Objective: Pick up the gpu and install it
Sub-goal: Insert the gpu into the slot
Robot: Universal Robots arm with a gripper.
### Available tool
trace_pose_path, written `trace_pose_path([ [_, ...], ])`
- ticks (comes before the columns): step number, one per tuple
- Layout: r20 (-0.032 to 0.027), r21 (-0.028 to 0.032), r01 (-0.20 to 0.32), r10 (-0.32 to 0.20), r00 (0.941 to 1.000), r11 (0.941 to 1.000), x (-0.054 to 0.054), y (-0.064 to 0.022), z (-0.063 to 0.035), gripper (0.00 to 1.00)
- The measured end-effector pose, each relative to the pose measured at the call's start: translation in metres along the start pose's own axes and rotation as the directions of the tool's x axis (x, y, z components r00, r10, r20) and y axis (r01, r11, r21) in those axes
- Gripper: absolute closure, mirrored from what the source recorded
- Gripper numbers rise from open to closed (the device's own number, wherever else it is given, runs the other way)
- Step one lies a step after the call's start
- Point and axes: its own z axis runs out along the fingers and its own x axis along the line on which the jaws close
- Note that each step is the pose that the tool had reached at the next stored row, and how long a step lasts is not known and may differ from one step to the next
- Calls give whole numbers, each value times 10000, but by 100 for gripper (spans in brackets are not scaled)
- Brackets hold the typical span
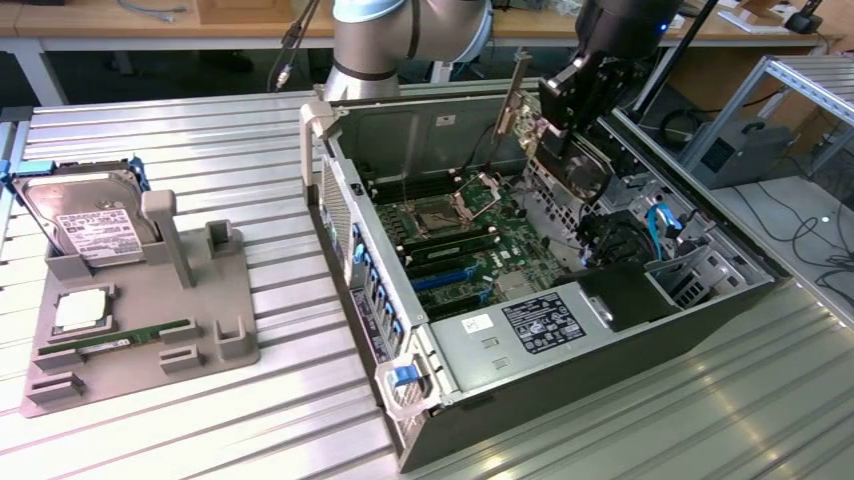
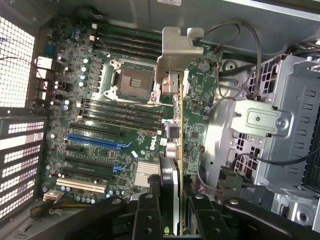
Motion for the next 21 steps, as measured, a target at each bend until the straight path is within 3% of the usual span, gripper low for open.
trace_pose_path([
  [13, -6, -22, 789, -789, 9969, 9969, 0, 0, 0, 73],
  [16, -9, -33, 1198, -1198, 9928, 9928, 0, 0, 0, 73],
  [19, -12, -50, 1809, -1809, 9835, 9835, 0, 0, 0, 73],
  [21, -13, -55, 1971, -1971, 9804, 9804, 0, 0, 0, 73],
])
